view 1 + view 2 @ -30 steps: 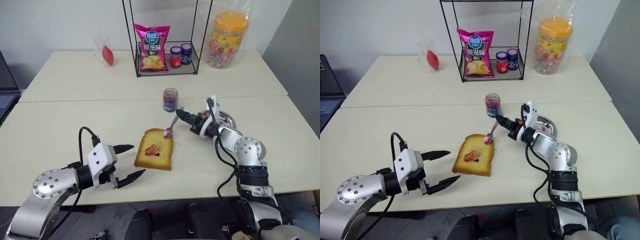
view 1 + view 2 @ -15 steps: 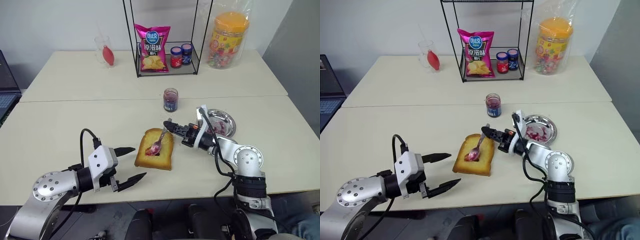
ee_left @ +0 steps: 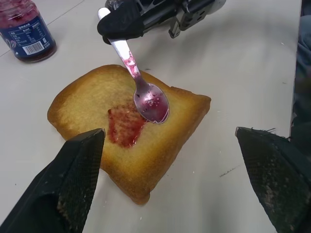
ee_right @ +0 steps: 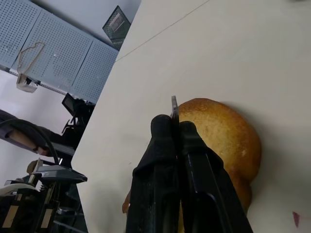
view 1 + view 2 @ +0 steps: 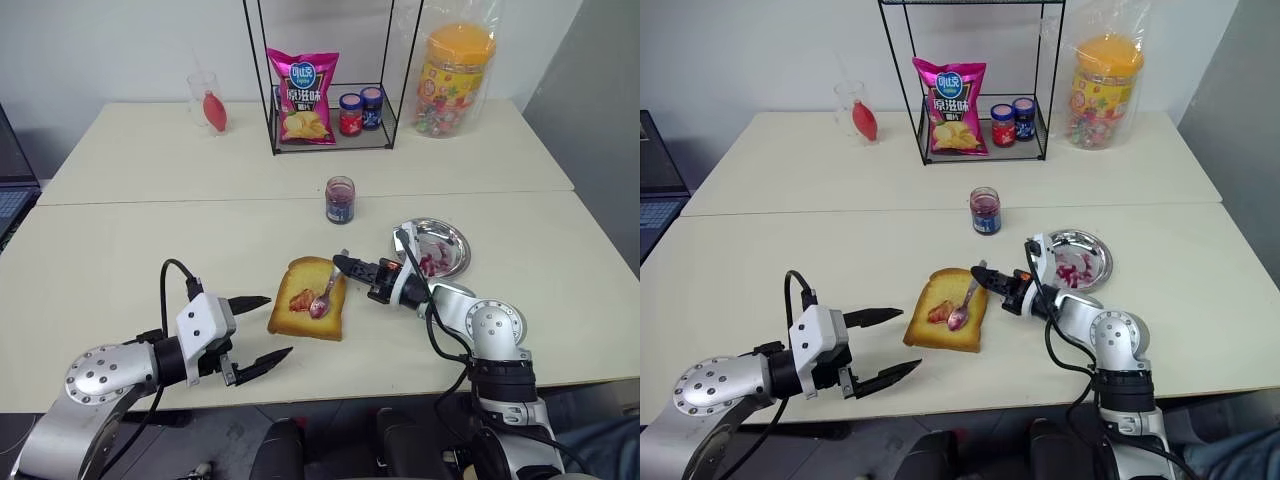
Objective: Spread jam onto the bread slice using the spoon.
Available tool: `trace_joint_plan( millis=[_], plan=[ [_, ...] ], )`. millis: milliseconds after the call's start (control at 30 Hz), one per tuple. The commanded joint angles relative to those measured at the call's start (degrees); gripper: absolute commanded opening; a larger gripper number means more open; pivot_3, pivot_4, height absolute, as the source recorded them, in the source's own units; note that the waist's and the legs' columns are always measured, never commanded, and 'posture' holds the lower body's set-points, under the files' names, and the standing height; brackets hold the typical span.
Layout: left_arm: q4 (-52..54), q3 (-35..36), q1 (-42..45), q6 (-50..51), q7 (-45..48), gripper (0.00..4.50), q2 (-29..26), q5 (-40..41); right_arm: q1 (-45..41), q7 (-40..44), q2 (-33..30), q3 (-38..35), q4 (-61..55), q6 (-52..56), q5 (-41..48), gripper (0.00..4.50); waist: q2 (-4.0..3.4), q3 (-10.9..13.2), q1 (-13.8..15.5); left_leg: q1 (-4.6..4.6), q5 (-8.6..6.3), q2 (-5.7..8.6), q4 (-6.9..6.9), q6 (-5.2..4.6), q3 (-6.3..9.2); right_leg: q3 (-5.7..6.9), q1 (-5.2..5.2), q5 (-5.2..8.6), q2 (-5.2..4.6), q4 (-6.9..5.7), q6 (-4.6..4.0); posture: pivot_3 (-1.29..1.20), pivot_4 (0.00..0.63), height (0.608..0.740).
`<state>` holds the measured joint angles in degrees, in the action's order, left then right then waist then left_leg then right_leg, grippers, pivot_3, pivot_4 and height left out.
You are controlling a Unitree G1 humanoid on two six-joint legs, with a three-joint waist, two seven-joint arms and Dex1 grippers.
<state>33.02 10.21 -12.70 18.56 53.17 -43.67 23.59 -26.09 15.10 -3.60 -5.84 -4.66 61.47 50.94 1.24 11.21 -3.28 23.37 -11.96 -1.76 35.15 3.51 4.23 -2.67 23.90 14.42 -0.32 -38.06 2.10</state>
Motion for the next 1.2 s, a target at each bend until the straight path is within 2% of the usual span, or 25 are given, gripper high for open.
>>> trace_joint_plan(
  millis=[33, 500, 800, 967, 1200],
  plan=[
    [0.6, 0.3, -0.4, -1.8, 0.3, 4.50, -0.4, -0.4, -1.0, 1.1, 0.4, 0.4, 0.5, -3.5, -1.9, 0.02, 0.00, 0.0, 0.0, 0.00, 0.00, -0.01, 0.00, 0.00, 0.00, 0.00, 0.00, 0.00, 0.00, 0.00, 0.00, 0.00, 0.150, 0.740],
    [-1.1, 0.1, -0.2, -4.0, -0.3, 4.50, 0.3, -1.2, -7.6, -0.8, -0.7, -7.0, 8.3, -6.2, -1.5, 0.02, 0.00, 0.0, 0.0, -0.03, 0.00, 0.00, 0.00, 0.00, 0.00, 0.00, -0.03, -0.02, 0.01, -0.01, -0.01, 0.00, 0.150, 0.740],
    [-1.7, 0.0, 0.4, -4.1, -0.9, 4.50, 0.5, -1.3, -6.5, -3.1, 0.4, -8.7, -1.0, 2.0, 7.5, 0.02, 0.00, 0.0, 0.0, -0.03, 0.00, -0.02, 0.00, 0.00, 0.00, -0.01, -0.02, -0.01, 0.02, -0.03, -0.02, 0.00, 0.150, 0.740],
    [-1.4, -0.1, 1.6, -3.0, -1.8, 4.50, 0.5, -0.9, -3.6, -4.6, 2.0, -6.3, -4.5, 2.1, 7.4, 0.02, 0.00, 0.0, 0.0, -0.03, 0.00, -0.02, 0.00, 0.00, 0.00, -0.01, -0.03, -0.01, 0.02, -0.02, -0.02, 0.00, 0.150, 0.740],
    [0.1, 1.2, 4.5, 1.5, -1.6, 4.50, -0.7, 2.7, -2.4, -3.5, -0.4, -2.7, -10.9, 0.8, 6.4, 0.02, 0.00, 0.0, 0.1, -0.03, 0.00, -0.02, 0.00, 0.00, 0.00, -0.01, -0.02, -0.01, 0.02, -0.03, -0.02, 0.00, 0.150, 0.740]
  ],
)
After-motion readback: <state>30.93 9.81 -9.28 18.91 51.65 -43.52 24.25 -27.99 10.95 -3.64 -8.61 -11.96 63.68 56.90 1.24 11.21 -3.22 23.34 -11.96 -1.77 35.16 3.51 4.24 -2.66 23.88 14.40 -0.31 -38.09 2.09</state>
